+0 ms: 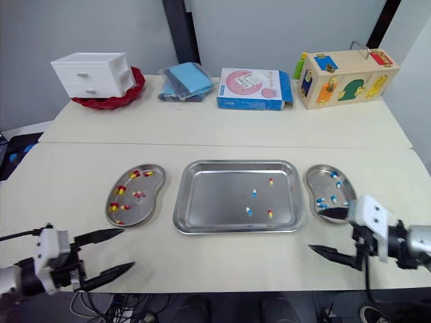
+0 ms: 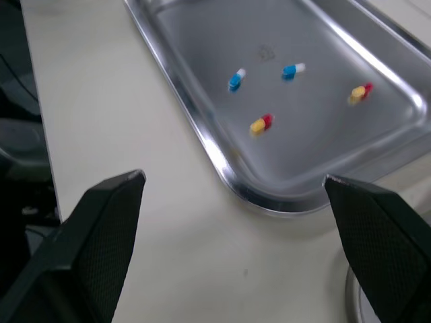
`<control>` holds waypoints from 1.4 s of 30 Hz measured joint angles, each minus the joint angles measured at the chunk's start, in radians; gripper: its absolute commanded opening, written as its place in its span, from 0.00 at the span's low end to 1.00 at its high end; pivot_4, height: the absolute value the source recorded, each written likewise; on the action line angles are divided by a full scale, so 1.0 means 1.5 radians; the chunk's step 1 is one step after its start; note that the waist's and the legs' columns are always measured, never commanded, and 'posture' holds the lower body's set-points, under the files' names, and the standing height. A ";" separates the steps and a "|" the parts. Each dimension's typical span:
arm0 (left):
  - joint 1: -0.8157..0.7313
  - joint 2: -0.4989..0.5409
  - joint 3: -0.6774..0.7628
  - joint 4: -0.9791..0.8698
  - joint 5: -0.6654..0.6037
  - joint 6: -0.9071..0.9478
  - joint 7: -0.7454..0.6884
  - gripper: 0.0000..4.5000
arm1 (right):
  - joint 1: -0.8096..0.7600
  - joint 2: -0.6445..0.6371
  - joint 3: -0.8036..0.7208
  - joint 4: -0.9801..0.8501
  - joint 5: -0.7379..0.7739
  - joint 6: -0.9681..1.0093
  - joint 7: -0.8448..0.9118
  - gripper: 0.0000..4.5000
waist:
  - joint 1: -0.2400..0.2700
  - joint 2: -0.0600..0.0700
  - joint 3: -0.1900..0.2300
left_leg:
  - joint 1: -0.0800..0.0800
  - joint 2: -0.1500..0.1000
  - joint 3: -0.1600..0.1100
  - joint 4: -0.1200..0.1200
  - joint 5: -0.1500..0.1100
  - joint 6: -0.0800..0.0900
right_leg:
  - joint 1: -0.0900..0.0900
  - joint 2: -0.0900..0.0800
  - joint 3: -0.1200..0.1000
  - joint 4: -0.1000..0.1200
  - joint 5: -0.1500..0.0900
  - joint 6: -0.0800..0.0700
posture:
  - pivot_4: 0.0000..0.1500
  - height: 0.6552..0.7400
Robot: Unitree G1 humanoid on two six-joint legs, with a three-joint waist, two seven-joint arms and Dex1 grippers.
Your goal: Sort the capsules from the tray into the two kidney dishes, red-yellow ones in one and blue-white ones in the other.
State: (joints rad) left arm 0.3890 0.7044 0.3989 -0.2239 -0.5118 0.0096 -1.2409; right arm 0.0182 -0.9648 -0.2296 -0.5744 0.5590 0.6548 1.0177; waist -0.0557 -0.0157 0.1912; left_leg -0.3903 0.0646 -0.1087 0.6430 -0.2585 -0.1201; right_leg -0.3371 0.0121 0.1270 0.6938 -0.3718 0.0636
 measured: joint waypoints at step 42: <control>0.021 -0.123 -0.144 -0.030 0.013 -0.156 0.041 1.00 | -0.375 0.256 0.463 0.065 -0.178 0.352 -0.366 0.07 | 0.009 -0.001 -0.001 | -0.006 0.000 -0.001 0.000 0.000 0.000 | -0.009 0.000 -0.001 0.003 0.000 0.000 | 1.00 1.00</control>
State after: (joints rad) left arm 0.4207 0.5205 0.1833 -0.2684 -0.4922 -0.2237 -1.1796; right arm -0.5442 -0.5816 0.4647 -0.4776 0.2914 1.1834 0.4683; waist -0.0419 -0.0169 0.1902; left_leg -0.3998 0.0643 -0.1105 0.6428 -0.2585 -0.1200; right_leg -0.3499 0.0120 0.1252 0.6978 -0.3718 0.0632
